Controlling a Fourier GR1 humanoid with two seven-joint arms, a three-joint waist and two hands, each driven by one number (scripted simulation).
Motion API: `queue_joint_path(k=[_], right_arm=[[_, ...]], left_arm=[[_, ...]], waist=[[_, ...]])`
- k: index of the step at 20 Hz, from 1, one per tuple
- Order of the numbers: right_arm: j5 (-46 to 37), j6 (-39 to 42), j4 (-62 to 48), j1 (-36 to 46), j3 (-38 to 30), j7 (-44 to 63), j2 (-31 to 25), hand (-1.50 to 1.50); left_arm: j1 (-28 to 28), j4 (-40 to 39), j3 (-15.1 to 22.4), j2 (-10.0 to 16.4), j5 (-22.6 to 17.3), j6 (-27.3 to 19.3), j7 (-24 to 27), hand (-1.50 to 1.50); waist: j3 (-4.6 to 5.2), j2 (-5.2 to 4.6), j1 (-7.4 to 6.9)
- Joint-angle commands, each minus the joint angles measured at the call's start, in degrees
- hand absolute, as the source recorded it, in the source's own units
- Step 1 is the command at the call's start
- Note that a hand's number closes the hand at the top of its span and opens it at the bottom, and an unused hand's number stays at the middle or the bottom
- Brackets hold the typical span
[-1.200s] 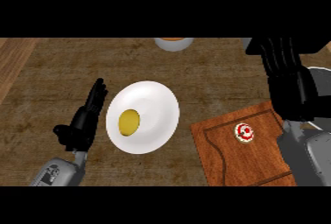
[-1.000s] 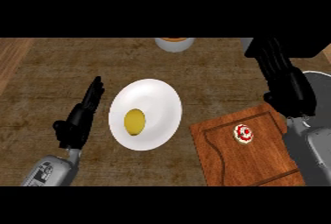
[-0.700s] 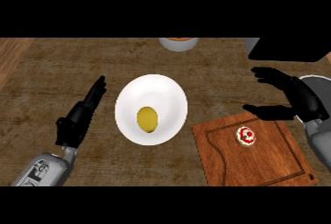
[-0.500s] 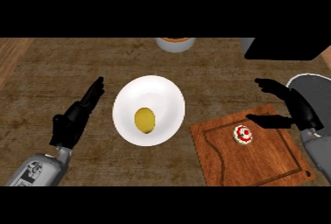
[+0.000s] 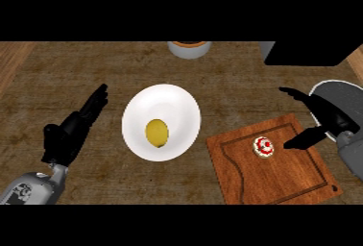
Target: Pick the cupcake from the cutting board and place it in the pan
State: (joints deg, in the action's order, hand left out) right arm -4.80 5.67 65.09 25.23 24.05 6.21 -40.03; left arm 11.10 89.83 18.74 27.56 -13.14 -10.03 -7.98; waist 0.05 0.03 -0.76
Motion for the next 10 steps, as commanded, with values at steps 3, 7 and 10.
queue_joint_path(k=[3,7,10], right_arm=[[-4.3,15.3,3.3,10.3,7.3,15.0,-2.9,-1.5],[-0.9,28.6,0.9,15.8,9.8,22.5,0.4,-1.5],[1.4,34.6,2.4,16.7,11.2,30.0,3.8,-1.5]], left_arm=[[2.4,-0.8,0.4,-1.7,1.3,-0.6,-1.5,0.0],[1.7,1.1,0.6,-1.1,1.1,0.4,-2.8,0.0],[0.6,3.9,0.3,-0.7,1.3,0.1,-4.2,0.0]], waist=[[0.17,-0.03,-0.23],[0.09,-0.08,-1.33],[0.05,0.29,-0.57]])
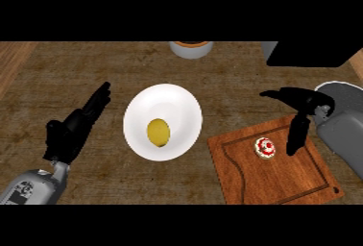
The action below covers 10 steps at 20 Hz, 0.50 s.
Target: Pick the cupcake from the cutting board and place it in the pan
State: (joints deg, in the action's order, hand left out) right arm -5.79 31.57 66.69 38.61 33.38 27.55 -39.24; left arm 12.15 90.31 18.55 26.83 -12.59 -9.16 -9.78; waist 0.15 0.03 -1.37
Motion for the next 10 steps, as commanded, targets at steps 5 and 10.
queue_joint_path(k=[5,10], right_arm=[[4.3,13.9,-1.0,4.9,-0.2,16.2,8.6,-1.5],[4.0,15.0,3.2,6.3,-1.1,26.7,12.9,-1.5]], left_arm=[[-1.5,-3.3,-3.5,0.0,-0.5,3.7,2.7,0.0],[0.6,-5.1,-4.7,-2.6,1.4,2.7,1.8,0.0]], waist=[[-0.09,-0.03,1.18],[-0.09,0.01,1.38]])
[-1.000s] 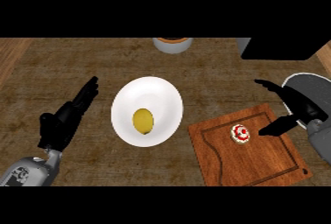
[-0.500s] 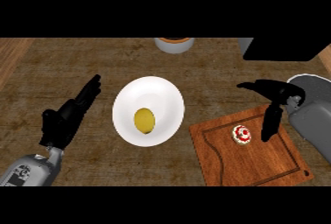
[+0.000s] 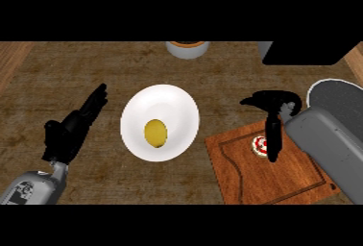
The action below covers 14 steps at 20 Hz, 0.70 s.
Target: Pick the cupcake from the cutting board and place it in the pan
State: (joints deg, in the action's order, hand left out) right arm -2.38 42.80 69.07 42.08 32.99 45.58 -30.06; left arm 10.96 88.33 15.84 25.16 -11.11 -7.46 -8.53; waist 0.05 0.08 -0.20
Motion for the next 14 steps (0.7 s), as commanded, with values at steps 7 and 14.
queue_joint_path(k=[7,14], right_arm=[[-4.2,4.7,5.4,-2.6,-1.3,9.4,2.5,-1.5],[-11.4,2.9,5.5,-8.0,-2.3,4.7,3.3,-1.5]], left_arm=[[-1.4,-1.9,-3.5,-1.0,1.1,4.1,1.8,0.0],[-1.4,-1.3,-4.7,-3.6,3.7,4.7,1.6,0.0]], waist=[[0.0,-0.01,0.3],[-0.03,-0.09,0.16]])
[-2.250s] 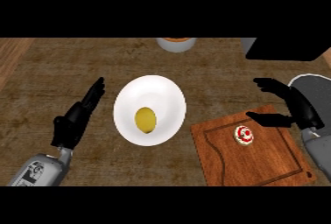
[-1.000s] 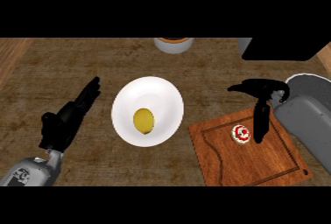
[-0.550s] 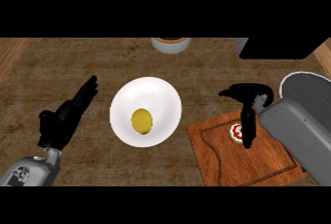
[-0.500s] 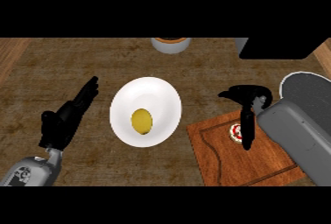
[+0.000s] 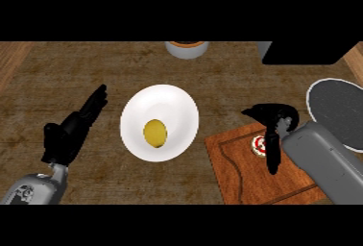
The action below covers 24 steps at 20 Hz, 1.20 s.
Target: Pick the cupcake from the cutting board and place it in the pan
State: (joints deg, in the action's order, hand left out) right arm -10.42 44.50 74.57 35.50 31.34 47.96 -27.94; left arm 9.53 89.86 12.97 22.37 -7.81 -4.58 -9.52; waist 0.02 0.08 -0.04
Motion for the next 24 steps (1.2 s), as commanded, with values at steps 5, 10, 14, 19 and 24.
queue_joint_path(k=[5,10,14,19,24], right_arm=[[-8.3,0.4,-1.4,-3.1,-0.5,2.0,4.8,-1.5],[-11.5,3.4,-4.9,-4.5,-4.2,-6.5,4.0,-1.5],[-14.3,4.5,-4.1,-5.9,-1.4,-11.1,5.2,1.5],[-17.7,4.5,-6.6,-6.6,-2.0,-14.0,6.4,1.5],[-21.3,4.1,-3.7,-7.5,-5.0,-18.5,4.0,1.5]], left_arm=[[0.0,3.4,-1.1,-2.1,2.4,1.2,-3.9,0.0],[0.3,2.0,-1.7,-4.7,5.3,1.7,-2.6,0.0],[-2.9,2.3,-6.4,-1.1,1.4,6.9,0.1,0.0],[0.7,0.9,-5.6,-4.7,4.3,4.9,-3.8,0.0],[-2.2,1.2,-6.8,-5.0,6.0,6.8,-0.1,0.0]], waist=[[-0.03,-0.04,-0.27],[-0.03,-0.1,-0.15],[-0.02,-0.07,-0.31],[-0.03,-0.15,-0.2],[-0.02,-0.09,-0.19]])
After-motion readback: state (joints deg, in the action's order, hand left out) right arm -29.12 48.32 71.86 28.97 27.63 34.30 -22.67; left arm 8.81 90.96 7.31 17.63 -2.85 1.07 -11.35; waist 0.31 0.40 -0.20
